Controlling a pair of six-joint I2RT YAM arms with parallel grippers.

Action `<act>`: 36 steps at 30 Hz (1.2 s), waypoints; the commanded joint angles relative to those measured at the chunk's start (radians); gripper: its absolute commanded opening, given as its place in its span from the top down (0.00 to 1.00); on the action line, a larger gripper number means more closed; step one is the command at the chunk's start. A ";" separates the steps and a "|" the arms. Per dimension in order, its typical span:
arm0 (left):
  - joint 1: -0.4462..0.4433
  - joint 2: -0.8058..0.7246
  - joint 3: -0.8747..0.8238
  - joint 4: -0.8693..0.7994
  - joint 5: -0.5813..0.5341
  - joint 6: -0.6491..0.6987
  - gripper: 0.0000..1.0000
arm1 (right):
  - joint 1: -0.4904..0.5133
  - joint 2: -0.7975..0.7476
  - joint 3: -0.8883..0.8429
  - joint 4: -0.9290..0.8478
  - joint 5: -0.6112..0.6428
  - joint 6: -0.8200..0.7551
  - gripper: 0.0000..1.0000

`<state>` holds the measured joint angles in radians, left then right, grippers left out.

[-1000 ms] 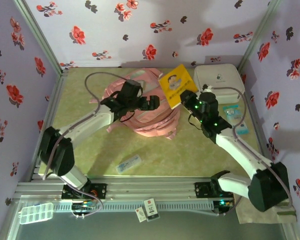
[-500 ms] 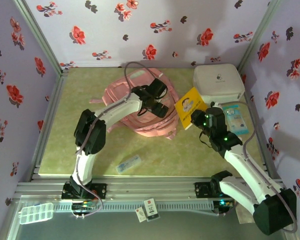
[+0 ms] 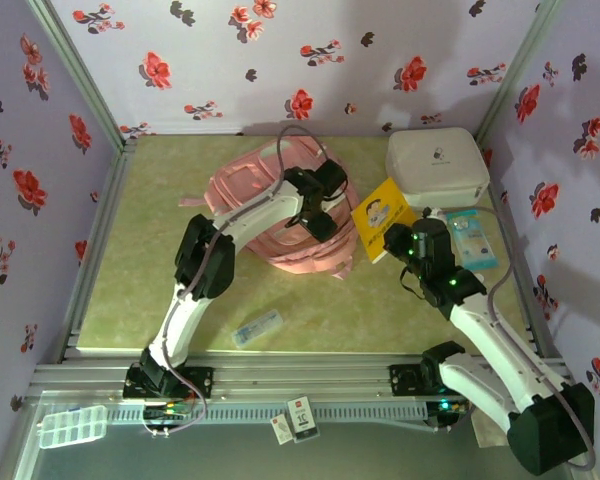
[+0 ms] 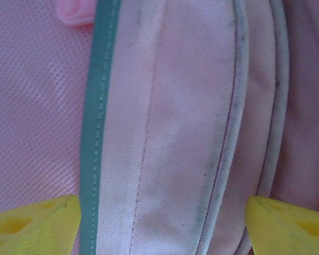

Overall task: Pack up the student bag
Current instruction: Open the student bag at the top-center of the table.

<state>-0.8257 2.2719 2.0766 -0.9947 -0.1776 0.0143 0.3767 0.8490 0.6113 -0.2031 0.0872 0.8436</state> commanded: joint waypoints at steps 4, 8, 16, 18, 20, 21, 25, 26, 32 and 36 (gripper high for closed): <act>-0.016 0.061 0.071 -0.068 -0.127 0.066 0.24 | -0.006 -0.062 0.007 0.013 0.079 -0.023 1.00; -0.016 0.091 0.099 -0.087 -0.207 0.084 0.24 | -0.007 -0.068 0.016 0.000 0.087 -0.028 1.00; -0.028 0.065 0.125 -0.101 -0.256 0.030 0.56 | -0.007 -0.075 0.017 -0.008 0.100 -0.017 1.00; -0.031 0.021 0.117 -0.084 -0.272 0.011 0.63 | -0.007 -0.076 0.018 -0.014 0.108 -0.015 1.00; -0.031 -0.030 0.099 -0.056 -0.276 0.000 0.72 | -0.008 -0.078 0.016 -0.014 0.111 -0.015 1.00; -0.030 -0.056 0.085 -0.035 -0.279 -0.007 0.80 | -0.007 -0.080 0.015 -0.008 0.106 -0.017 1.00; -0.030 -0.118 0.072 -0.004 -0.324 -0.054 1.00 | -0.007 -0.093 -0.003 0.038 0.076 -0.020 1.00; -0.030 -0.128 0.067 0.003 -0.332 -0.075 1.00 | -0.007 -0.095 -0.008 0.042 0.074 -0.020 1.00; -0.031 -0.222 0.024 0.071 -0.347 -0.114 1.00 | -0.007 -0.110 -0.027 0.098 0.014 -0.033 1.00; -0.030 -0.313 -0.027 0.181 -0.346 -0.122 1.00 | -0.007 -0.092 -0.048 0.214 -0.126 -0.033 1.00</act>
<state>-0.8482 2.0708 2.0594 -0.9493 -0.4938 -0.0700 0.3744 0.7643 0.5697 -0.1703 0.0669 0.8307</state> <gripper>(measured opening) 0.054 0.144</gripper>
